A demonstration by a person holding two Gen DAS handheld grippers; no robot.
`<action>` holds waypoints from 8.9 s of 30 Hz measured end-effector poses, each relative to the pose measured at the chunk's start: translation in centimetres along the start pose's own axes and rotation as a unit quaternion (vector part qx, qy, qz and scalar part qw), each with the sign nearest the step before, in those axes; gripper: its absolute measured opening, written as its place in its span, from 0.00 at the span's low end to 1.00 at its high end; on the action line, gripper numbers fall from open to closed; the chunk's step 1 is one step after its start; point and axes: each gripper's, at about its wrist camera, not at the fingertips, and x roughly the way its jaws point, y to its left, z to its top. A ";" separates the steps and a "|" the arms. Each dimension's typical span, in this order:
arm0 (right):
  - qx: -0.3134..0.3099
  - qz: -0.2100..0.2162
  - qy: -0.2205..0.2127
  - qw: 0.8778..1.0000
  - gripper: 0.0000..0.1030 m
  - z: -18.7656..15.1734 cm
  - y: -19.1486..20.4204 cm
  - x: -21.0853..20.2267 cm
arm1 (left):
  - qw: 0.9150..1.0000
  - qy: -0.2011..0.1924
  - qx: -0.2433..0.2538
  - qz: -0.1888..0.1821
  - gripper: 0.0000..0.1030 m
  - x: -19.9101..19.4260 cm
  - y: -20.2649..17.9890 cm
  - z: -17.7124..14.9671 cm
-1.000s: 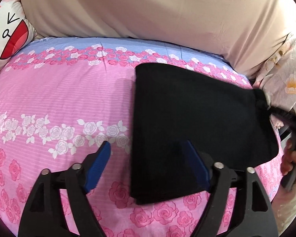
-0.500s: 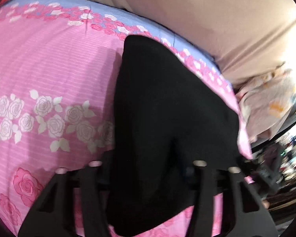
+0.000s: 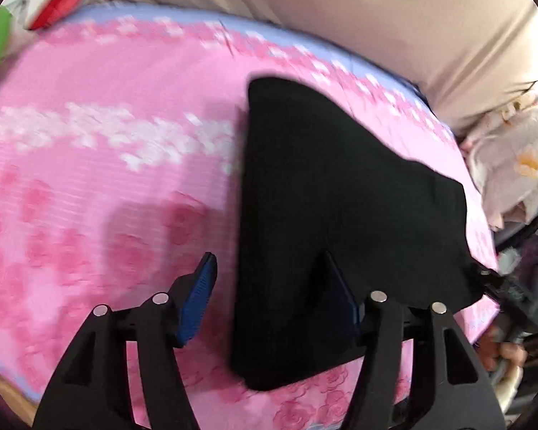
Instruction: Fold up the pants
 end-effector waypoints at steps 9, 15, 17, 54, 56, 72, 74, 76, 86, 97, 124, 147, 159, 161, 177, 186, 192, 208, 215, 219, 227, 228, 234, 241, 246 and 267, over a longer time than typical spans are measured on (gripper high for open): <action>-0.242 0.035 -0.001 0.970 0.00 3.3 17.8 2.3 | 0.982 -0.130 0.032 0.133 0.81 -5.3 -1.1 0.7; -0.282 -0.021 0.077 0.956 0.01 3.1 23.8 18.8 | 0.979 -0.118 0.031 0.165 0.85 -3.9 0.3 0.0; -0.293 -0.040 0.075 0.952 0.02 3.2 25.7 19.3 | 0.978 -0.113 0.032 0.174 0.85 -3.5 0.9 0.1; -0.025 0.005 -0.020 0.999 0.32 -1.6 1.0 -3.0 | 0.982 -0.060 0.134 0.116 0.93 0.7 -9.9 -2.0; -0.038 0.017 -0.023 0.999 0.46 -1.5 1.8 -2.5 | 0.981 -0.056 0.144 0.115 0.93 1.0 -10.7 -2.5; -0.075 0.043 -0.034 0.996 0.08 -1.1 3.6 -2.4 | 0.985 -0.038 0.120 0.117 0.95 1.1 -9.5 -3.3; -0.073 0.018 -0.035 0.997 0.09 -1.3 2.8 -2.3 | 0.984 -0.042 0.121 0.123 0.96 1.3 -9.2 -3.5; -0.059 -0.001 -0.005 0.998 0.09 -2.0 0.7 0.5 | 0.984 -0.025 0.117 0.134 0.96 2.4 -8.8 -3.5; -0.129 0.037 -0.066 0.989 0.19 1.6 7.6 -3.7 | 0.990 -0.012 0.081 0.117 0.96 2.7 -7.0 -3.4; -0.087 -0.030 -0.009 0.996 0.14 7.0 5.8 4.5 | 0.991 -0.025 0.073 0.112 0.96 1.0 -5.2 -3.2; -0.143 -0.106 -0.033 0.984 0.53 0.8 9.3 -0.2 | 0.994 -0.012 0.058 0.089 0.96 2.1 -4.4 -2.8; -0.089 -0.004 -0.005 0.996 0.13 -1.8 4.8 -2.4 | 0.974 0.003 0.227 -0.014 0.96 2.2 -16.0 -6.5; -0.091 0.136 -0.057 0.985 0.05 2.1 6.9 -6.0 | 0.976 -0.017 0.208 -0.060 0.56 3.1 -19.1 -4.2; -0.095 0.114 -0.067 0.987 0.05 2.0 6.2 -6.4 | 0.977 -0.020 0.200 -0.066 0.56 3.2 -18.9 -3.8; -0.037 0.007 -0.033 0.999 0.75 -1.7 1.1 -3.9 | 0.991 -0.022 0.132 0.010 0.95 -0.9 -10.1 -4.1; 0.003 0.022 0.029 0.999 0.78 -3.2 0.6 -0.3 | 0.998 0.008 -0.055 -0.015 0.95 2.2 1.5 -1.9; 0.019 0.039 0.043 0.998 0.84 -2.4 0.8 1.5 | 0.997 0.036 -0.030 -0.060 0.95 5.5 -1.7 -1.5; -0.025 0.044 -0.005 0.999 0.35 -1.3 3.6 0.1 | 0.999 0.012 0.032 -0.020 0.35 3.5 -5.0 -1.2; -0.051 0.035 0.007 0.998 0.36 -3.0 4.6 -3.2 | 0.997 0.040 0.042 -0.048 0.33 0.7 -5.1 -3.9; -0.031 0.012 0.033 0.999 0.55 -4.9 2.3 -1.7 | 0.998 0.053 0.025 -0.026 0.59 2.2 -4.6 -5.2; -0.013 0.012 0.029 0.999 0.73 -5.4 1.2 -0.4 | 0.999 0.047 0.005 0.020 0.95 4.0 -4.4 -5.3; -0.015 0.012 0.028 0.999 0.75 -5.4 1.3 -0.3 | 0.999 0.049 0.001 0.018 0.96 4.3 -4.3 -5.2; -0.027 0.011 0.019 0.999 0.80 -5.4 1.9 0.2 | 0.999 0.047 0.008 0.018 0.96 5.1 -5.1 -4.9; -0.011 0.025 0.018 0.999 0.60 -4.7 1.9 0.5 | 0.998 0.051 0.023 -0.012 0.76 4.8 -5.9 -4.7; -0.008 0.043 0.006 0.999 0.37 -4.6 2.2 -0.7 | 0.999 0.038 0.016 -0.021 0.41 3.6 -5.7 -4.5; -0.056 0.066 -0.034 0.996 0.33 -4.6 6.0 -6.3 | 0.992 0.010 0.011 -0.124 0.31 -1.8 -5.5 -3.8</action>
